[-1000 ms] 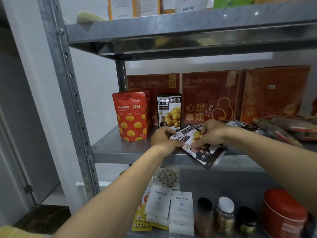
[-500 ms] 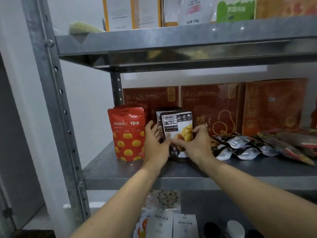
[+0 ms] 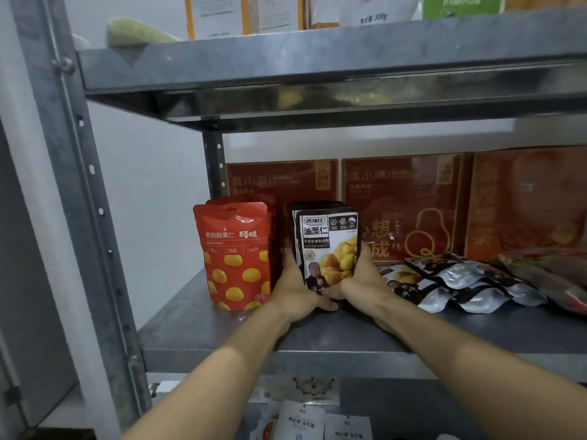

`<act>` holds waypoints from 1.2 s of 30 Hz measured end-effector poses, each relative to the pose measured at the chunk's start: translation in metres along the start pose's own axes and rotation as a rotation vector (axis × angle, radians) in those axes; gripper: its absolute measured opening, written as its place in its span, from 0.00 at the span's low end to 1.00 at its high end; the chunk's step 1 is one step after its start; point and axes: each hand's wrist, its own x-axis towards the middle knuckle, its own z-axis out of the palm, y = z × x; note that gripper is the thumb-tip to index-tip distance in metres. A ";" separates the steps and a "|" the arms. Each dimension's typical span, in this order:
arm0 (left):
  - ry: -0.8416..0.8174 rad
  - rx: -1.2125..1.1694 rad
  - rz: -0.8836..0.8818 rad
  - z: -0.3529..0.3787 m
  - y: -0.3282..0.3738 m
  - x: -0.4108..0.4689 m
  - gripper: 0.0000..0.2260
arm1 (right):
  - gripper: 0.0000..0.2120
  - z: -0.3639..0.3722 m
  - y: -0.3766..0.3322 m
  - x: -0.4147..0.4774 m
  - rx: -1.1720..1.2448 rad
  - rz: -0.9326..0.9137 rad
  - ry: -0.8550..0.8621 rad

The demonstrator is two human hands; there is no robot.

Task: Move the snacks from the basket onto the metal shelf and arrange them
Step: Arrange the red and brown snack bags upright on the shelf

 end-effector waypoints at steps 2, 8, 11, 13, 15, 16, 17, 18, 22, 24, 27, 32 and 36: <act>-0.011 -0.005 0.009 0.000 -0.002 0.005 0.44 | 0.56 0.003 0.000 0.003 -0.005 0.002 -0.040; -0.003 -0.052 -0.002 0.001 -0.006 0.014 0.37 | 0.50 0.003 0.001 0.014 -0.019 0.005 -0.075; -0.009 -0.070 -0.008 0.001 -0.003 0.015 0.34 | 0.48 0.004 0.003 0.018 -0.010 0.015 -0.077; -0.020 -0.089 -0.019 0.001 -0.004 0.017 0.32 | 0.47 0.005 0.004 0.021 -0.004 0.017 -0.084; -0.030 -0.106 -0.027 0.002 -0.004 0.019 0.30 | 0.48 0.005 0.006 0.025 -0.013 0.020 -0.084; -0.029 -0.107 -0.025 0.003 -0.004 0.020 0.30 | 0.48 0.006 0.007 0.026 -0.013 0.023 -0.084; -0.019 -0.109 -0.019 0.003 -0.004 0.021 0.31 | 0.48 0.006 0.008 0.027 -0.009 0.025 -0.082; -0.008 -0.110 -0.014 0.004 -0.005 0.021 0.31 | 0.48 0.007 0.009 0.028 -0.001 0.026 -0.082; 0.035 -0.131 -0.019 0.004 -0.013 0.025 0.36 | 0.50 0.006 0.010 0.028 0.003 0.037 -0.065; 0.048 -0.110 -0.014 0.003 -0.016 0.026 0.44 | 0.51 0.006 0.009 0.026 0.000 0.037 -0.050; 0.052 -0.073 0.002 0.002 -0.015 0.024 0.48 | 0.54 0.003 0.004 0.019 -0.024 0.049 -0.021; 0.144 0.002 0.010 0.002 -0.009 0.009 0.46 | 0.55 -0.013 -0.010 -0.009 -0.148 0.051 0.001; 0.190 0.082 0.026 0.007 -0.001 -0.008 0.45 | 0.42 -0.032 -0.024 -0.037 -0.253 -0.026 0.148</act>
